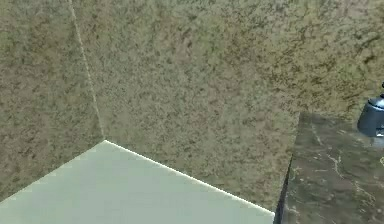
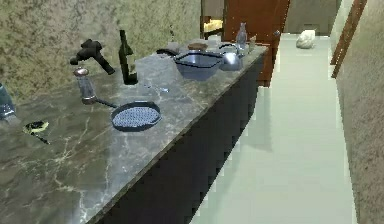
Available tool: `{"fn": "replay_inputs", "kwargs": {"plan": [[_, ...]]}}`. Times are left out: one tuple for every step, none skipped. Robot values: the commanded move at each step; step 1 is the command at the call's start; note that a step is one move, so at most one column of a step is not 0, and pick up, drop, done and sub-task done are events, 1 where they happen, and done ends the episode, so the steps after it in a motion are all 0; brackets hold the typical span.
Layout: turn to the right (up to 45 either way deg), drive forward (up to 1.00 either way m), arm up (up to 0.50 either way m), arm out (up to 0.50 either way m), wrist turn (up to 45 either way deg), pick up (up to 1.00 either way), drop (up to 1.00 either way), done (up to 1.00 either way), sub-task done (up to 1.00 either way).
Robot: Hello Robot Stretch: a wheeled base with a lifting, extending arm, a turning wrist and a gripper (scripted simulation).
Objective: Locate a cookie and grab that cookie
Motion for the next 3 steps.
{"fn": "replay_inputs", "kwargs": {"plan": [[0.0,0.30,0.00,0.00,0.0,0.00,0.00,0.00,0.00],[9.0,0.00,0.00,0.00,0.0,0.00,0.00,0.00,0.00],[3.0,0.00,0.00,0.00,0.0,0.00,0.00,0.00,0.00]]}}
